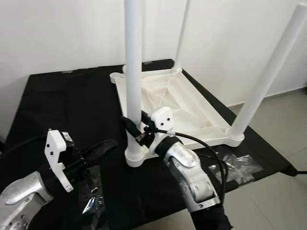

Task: Building children table

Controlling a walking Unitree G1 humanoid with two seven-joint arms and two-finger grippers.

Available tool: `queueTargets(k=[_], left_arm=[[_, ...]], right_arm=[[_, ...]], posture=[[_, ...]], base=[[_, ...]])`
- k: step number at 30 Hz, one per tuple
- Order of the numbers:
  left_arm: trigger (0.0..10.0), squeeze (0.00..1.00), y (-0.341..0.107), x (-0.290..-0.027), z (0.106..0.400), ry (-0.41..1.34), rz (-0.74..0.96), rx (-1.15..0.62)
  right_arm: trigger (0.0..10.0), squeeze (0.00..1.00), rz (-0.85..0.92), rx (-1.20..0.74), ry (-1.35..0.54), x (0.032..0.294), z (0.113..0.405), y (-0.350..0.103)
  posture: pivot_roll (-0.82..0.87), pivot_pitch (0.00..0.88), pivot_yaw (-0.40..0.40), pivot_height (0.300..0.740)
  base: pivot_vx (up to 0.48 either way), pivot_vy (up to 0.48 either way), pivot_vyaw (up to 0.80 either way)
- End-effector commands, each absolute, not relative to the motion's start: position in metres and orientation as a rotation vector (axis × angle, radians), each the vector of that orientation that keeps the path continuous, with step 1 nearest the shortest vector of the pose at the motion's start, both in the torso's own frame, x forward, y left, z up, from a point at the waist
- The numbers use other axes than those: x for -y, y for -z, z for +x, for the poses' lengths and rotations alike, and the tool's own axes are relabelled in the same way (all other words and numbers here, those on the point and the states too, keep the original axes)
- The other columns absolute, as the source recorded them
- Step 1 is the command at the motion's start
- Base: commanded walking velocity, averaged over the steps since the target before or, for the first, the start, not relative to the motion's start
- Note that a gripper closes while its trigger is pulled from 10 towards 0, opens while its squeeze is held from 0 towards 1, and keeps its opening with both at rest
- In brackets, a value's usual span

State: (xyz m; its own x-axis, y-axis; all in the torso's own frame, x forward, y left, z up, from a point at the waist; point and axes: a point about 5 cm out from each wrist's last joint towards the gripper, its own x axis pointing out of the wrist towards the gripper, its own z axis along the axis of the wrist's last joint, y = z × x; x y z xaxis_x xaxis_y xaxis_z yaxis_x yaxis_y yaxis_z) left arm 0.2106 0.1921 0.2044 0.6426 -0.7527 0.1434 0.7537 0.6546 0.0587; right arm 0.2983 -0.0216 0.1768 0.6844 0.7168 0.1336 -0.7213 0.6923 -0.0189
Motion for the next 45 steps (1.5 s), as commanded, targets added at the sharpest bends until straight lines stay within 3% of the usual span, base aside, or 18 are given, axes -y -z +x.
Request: queueTargets(k=[1, 4, 6, 7, 8, 9, 13, 15, 24, 25, 26, 27, 39, 44, 45], left_arm=[[10.0, 0.00, -0.203, -0.194, 0.210, 0.857, 0.009, 0.144], [10.0, 0.00, -0.203, -0.194, 0.211, 0.859, 0.009, 0.143], [10.0, 0.00, -0.203, -0.193, 0.212, 0.859, 0.007, 0.143], [10.0, 0.00, -0.203, -0.192, 0.213, 0.858, 0.007, 0.144], [10.0, 0.00, -0.203, -0.192, 0.213, 0.858, 0.006, 0.145], [10.0, 0.00, -0.203, -0.192, 0.214, 0.857, 0.005, 0.146], [10.0, 0.00, -0.202, -0.192, 0.214, 0.858, 0.004, 0.147], [10.0, 0.00, -0.202, -0.191, 0.214, 0.859, 0.002, 0.147], [10.0, 0.00, -0.202, -0.190, 0.213, 0.859, -0.001, 0.147], [10.0, 0.00, -0.202, -0.190, 0.212, 0.859, -0.002, 0.147], [10.0, 0.00, -0.202, -0.190, 0.212, 0.859, -0.002, 0.147], [10.0, 0.00, -0.202, -0.190, 0.212, 0.861, -0.003, 0.147], [10.0, 0.00, -0.203, -0.187, 0.210, 0.868, -0.010, 0.153], [10.0, 0.00, -0.203, -0.186, 0.209, 0.870, -0.013, 0.155], [10.0, 0.00, -0.203, -0.186, 0.208, 0.870, -0.014, 0.158]], right_arm=[[10.0, 1.00, 0.096, -0.107, -0.856, 0.010, 0.294, -0.135], [10.0, 1.00, 0.142, -0.064, -0.879, 0.010, 0.295, -0.150], [10.0, 1.00, 0.144, 0.034, -1.015, 0.015, 0.298, -0.175], [10.0, 0.45, 0.093, 0.089, -1.129, 0.023, 0.302, -0.189], [10.0, 0.45, 0.051, 0.116, -1.199, 0.029, 0.304, -0.197], [10.0, 0.00, -0.018, 0.134, -1.281, 0.038, 0.306, -0.202], [10.0, 0.00, -0.139, 0.112, -1.403, 0.053, 0.314, -0.205], [10.0, 0.00, -0.178, 0.064, -1.439, 0.071, 0.333, -0.210], [10.0, 0.00, -0.129, 0.071, -1.396, 0.084, 0.364, -0.238], [2.6, 0.00, -0.124, 0.075, -1.397, 0.083, 0.366, -0.241], [2.6, 0.00, -0.124, 0.075, -1.397, 0.083, 0.366, -0.241], [0.0, 0.00, -0.117, 0.075, -1.411, 0.082, 0.367, -0.243], [0.0, 0.00, -0.081, 0.007, -1.500, 0.082, 0.365, -0.224], [0.0, 0.00, -0.071, -0.008, -1.466, 0.088, 0.365, -0.213], [0.0, 0.00, -0.098, -0.039, -1.344, 0.083, 0.362, -0.195]], posture=[[0.10, 0.116, -0.054, 0.740], [0.10, 0.113, -0.051, 0.740], [0.10, 0.111, -0.054, 0.740], [0.10, 0.107, -0.055, 0.740], [0.10, 0.107, -0.055, 0.740], [0.10, 0.104, -0.056, 0.740], [0.10, 0.103, -0.056, 0.740], [0.11, 0.101, -0.058, 0.740], [0.12, 0.105, -0.063, 0.740], [0.13, 0.104, -0.064, 0.740], [0.13, 0.104, -0.064, 0.740], [0.13, 0.105, -0.065, 0.740], [0.14, 0.111, -0.073, 0.740], [0.12, 0.113, -0.082, 0.740], [0.11, 0.116, -0.093, 0.740]], base=[[0.000, 0.000, 0.00], [0.000, 0.000, 0.00], [0.000, 0.000, 0.00], [0.000, 0.000, 0.00], [0.000, 0.000, 0.00], [0.000, 0.000, 0.00], [0.000, 0.000, 0.00], [0.000, 0.000, 0.00], [0.000, 0.000, 0.00], [0.000, 0.000, 0.00], [0.000, 0.000, 0.00], [0.000, 0.000, 0.00], [0.000, 0.000, 0.00], [0.000, 0.000, 0.00], [0.000, 0.000, 0.00]])
